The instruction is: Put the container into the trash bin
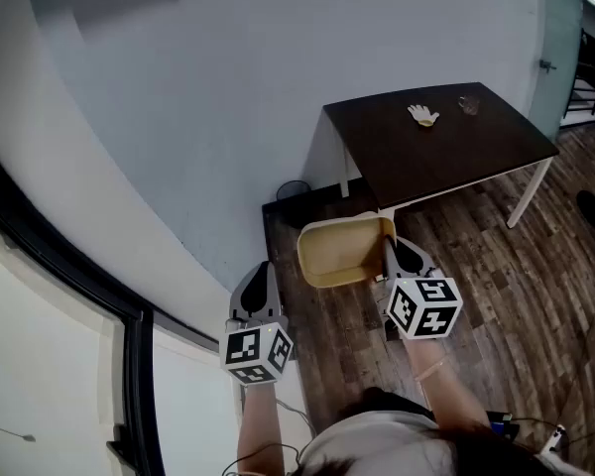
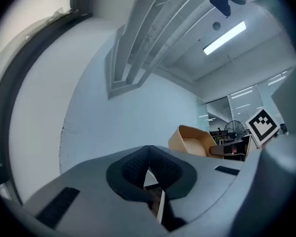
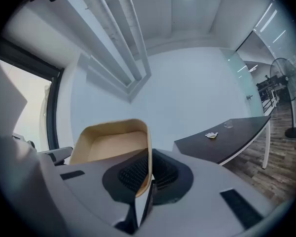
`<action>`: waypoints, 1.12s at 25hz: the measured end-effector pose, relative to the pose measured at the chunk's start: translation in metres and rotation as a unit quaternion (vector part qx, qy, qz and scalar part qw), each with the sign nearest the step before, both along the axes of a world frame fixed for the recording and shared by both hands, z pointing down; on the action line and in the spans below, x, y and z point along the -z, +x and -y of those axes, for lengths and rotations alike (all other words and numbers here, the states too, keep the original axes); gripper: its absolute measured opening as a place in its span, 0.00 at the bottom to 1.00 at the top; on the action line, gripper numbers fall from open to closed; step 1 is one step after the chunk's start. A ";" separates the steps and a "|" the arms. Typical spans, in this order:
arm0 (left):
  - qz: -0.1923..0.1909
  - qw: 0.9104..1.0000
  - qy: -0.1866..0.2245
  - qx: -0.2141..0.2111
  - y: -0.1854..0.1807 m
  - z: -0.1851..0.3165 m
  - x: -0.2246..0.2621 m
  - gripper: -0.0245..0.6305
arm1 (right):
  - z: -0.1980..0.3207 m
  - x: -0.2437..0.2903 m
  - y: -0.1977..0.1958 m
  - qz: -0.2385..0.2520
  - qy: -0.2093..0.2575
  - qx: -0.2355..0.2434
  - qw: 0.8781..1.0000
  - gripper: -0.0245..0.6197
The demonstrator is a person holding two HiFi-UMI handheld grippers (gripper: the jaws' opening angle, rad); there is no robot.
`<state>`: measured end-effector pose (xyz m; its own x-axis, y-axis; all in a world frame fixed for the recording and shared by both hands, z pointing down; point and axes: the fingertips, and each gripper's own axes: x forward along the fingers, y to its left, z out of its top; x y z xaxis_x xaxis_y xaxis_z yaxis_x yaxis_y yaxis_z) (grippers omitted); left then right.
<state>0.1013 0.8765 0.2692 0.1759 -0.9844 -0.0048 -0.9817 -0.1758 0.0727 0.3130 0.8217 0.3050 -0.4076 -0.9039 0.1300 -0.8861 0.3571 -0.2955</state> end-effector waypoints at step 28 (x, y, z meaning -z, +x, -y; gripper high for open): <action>-0.006 0.999 -0.014 0.029 0.012 0.158 -0.013 0.07 | 0.160 -0.019 0.001 0.015 -0.001 0.052 0.999 0.05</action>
<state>0.1135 0.7188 0.2821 0.1196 -0.9926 0.0205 -0.9891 -0.1173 0.0891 0.3144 0.6615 0.3240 -0.5030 -0.8562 0.1180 -0.8350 0.4461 -0.3222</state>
